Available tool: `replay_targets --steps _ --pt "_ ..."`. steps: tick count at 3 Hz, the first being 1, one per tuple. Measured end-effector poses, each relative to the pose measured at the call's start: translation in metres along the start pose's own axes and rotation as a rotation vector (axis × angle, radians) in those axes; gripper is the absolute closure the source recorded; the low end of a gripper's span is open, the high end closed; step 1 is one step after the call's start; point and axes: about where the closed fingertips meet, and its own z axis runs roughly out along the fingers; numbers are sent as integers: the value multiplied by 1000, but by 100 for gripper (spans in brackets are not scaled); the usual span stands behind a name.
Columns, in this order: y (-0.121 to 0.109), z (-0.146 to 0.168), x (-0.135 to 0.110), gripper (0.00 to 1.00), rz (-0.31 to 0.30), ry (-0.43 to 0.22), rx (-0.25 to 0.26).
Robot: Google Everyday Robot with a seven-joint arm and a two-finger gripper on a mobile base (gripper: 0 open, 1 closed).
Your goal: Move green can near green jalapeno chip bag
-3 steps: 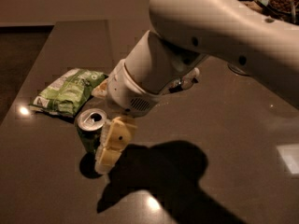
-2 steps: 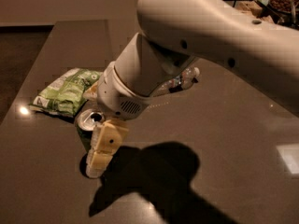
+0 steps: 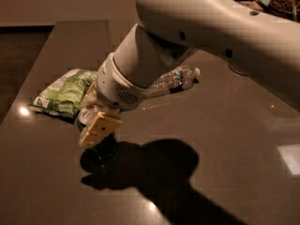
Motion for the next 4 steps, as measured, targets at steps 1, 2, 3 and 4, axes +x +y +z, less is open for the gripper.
replay_targets --steps 1,2,3,4 --pt "-12 -7 -1 65 -2 2 14" --pt "-27 -10 -10 88 -20 12 28" --pt "-46 -6 -20 100 -35 24 38" --pt "-63 4 -27 100 -22 -1 42"
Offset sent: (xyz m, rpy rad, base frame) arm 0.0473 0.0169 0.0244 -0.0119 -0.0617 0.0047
